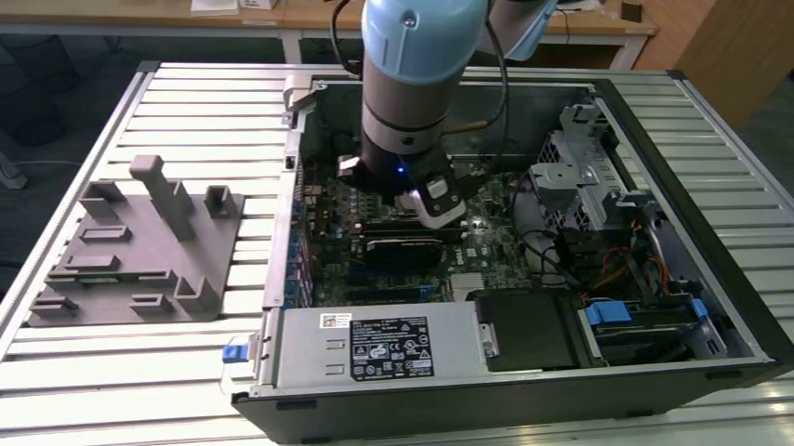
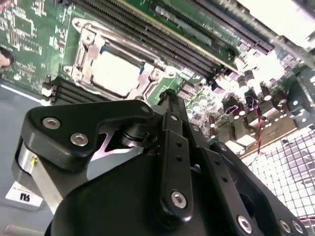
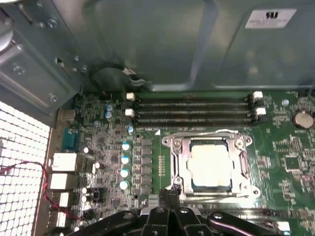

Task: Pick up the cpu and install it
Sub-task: 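Install the second cpu locking lever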

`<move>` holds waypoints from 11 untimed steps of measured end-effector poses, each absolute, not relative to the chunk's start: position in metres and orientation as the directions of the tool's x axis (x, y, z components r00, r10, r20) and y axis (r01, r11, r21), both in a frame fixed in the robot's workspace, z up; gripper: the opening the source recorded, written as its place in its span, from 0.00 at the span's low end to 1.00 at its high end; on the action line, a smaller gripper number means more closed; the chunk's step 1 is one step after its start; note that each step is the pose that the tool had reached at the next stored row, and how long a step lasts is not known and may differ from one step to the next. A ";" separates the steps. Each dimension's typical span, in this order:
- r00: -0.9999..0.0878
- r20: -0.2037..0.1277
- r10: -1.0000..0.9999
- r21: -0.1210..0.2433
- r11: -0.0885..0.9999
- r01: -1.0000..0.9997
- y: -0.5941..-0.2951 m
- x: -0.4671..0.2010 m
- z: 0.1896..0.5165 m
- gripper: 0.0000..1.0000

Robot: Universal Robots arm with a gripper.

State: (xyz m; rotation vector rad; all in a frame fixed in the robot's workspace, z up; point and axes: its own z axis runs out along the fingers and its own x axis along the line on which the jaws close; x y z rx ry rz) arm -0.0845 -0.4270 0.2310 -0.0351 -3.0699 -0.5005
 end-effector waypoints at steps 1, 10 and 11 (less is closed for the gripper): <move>-0.999 0.034 0.020 0.303 0.953 0.029 -0.427 -0.084 0.231 0.11; -0.999 0.032 0.028 0.238 0.971 0.035 -0.418 -0.077 0.231 0.11; -0.999 0.032 0.029 0.232 0.972 0.035 -0.417 -0.075 0.231 0.11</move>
